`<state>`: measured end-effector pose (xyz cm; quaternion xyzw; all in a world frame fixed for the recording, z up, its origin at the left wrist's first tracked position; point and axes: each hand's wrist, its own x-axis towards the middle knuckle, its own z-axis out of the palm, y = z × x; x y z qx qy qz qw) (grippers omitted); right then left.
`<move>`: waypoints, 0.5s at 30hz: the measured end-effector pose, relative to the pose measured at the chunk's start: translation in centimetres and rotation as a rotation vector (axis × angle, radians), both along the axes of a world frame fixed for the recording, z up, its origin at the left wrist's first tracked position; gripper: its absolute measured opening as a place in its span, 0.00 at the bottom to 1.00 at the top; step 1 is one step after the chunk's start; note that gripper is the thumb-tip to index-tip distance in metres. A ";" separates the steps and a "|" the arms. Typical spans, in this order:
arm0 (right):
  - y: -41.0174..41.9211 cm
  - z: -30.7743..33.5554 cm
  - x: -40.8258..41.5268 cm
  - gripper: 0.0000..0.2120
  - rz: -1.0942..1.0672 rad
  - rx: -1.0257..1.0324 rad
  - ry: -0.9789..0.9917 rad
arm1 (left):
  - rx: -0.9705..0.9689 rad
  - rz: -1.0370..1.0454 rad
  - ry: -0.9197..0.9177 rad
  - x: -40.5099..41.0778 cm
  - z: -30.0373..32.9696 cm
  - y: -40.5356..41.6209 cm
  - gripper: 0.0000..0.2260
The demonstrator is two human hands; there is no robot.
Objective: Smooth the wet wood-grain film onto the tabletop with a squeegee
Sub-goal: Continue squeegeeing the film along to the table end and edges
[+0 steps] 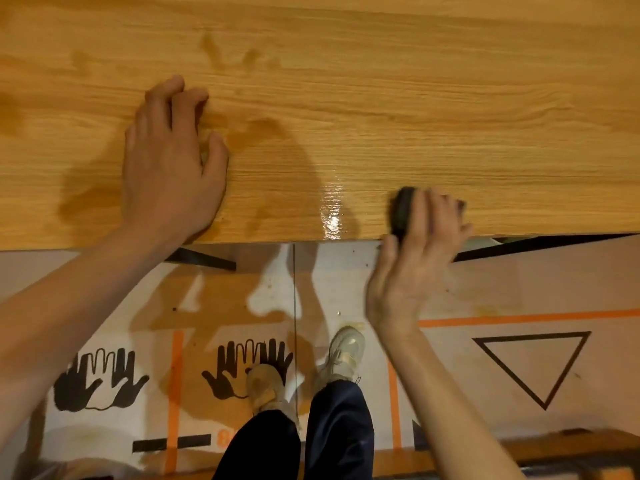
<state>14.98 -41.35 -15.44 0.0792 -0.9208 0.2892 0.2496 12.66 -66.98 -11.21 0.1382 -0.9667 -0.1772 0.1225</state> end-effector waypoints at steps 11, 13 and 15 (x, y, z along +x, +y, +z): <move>8.3 1.4 -0.7 0.26 0.209 0.210 -0.022 | -0.005 -0.024 -0.040 0.4 0.7 0.4 0.22; 4.9 1.5 0.4 0.23 0.251 0.152 -0.012 | 0.012 -0.022 -0.049 0.4 0.9 0.4 0.22; 0.2 1.7 1.3 0.22 0.350 0.127 -0.005 | 0.032 -0.019 -0.055 0.2 1.1 0.4 0.22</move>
